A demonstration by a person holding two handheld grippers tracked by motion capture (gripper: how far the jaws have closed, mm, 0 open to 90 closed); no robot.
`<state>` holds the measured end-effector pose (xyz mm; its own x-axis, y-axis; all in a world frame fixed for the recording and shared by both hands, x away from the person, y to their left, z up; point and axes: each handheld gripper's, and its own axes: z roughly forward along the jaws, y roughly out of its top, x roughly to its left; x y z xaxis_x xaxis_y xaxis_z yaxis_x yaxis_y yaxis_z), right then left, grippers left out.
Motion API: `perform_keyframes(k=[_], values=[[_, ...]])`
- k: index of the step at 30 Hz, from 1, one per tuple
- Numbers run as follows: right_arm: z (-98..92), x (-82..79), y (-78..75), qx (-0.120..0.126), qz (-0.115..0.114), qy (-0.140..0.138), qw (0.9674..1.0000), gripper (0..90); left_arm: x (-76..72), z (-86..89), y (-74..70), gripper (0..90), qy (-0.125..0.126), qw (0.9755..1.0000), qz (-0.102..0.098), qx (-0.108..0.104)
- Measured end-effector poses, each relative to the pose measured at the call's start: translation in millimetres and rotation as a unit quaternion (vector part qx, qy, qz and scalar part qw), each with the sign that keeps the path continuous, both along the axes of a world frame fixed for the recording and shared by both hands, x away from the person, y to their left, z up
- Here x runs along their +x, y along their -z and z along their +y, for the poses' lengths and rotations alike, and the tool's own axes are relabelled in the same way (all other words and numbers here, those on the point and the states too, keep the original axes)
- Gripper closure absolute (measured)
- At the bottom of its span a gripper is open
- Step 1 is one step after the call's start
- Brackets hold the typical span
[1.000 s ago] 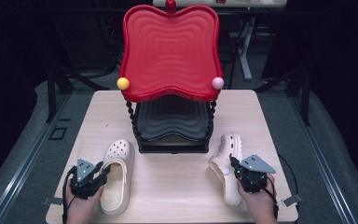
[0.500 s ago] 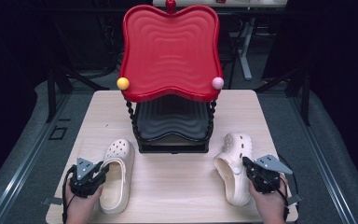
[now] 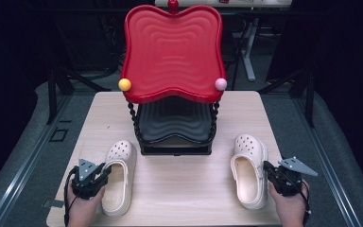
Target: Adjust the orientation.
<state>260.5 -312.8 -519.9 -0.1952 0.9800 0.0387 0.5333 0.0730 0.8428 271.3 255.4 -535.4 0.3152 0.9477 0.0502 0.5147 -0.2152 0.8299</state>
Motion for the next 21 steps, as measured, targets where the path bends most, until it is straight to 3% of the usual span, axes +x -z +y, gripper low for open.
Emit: perform_keyframes(k=[2,5,9,12,16,21], values=[[-5.3,5.2,6.5,0.012,0.017,0.004,0.9998,90.0,0.3,0.9,-0.1,71.8,0.001,1.0000,0.002,-0.002],[-12.3,13.4,20.2,0.039,0.063,0.004,0.9973,90.0,0.5,1.8,0.1,71.8,0.002,1.0000,0.001,-0.002],[-14.3,17.2,26.2,0.049,0.083,0.003,0.9953,90.0,-0.1,1.6,0.4,71.8,0.003,1.0000,-0.001,-0.001],[-11.5,14.9,23.1,0.031,0.071,0.013,0.9969,87.8,-0.4,0.8,0.7,71.7,0.003,1.0000,-0.004,0.001],[-9.7,6.6,10.1,0.014,0.036,0.029,0.9988,85.3,-0.5,0.8,0.4,71.7,0.004,1.0000,-0.002,0.002],[-2.2,-6.7,-8.0,0.022,-0.015,0.024,0.9994,84.8,0.0,1.7,0.4,71.7,0.003,1.0000,0.000,-0.002]])
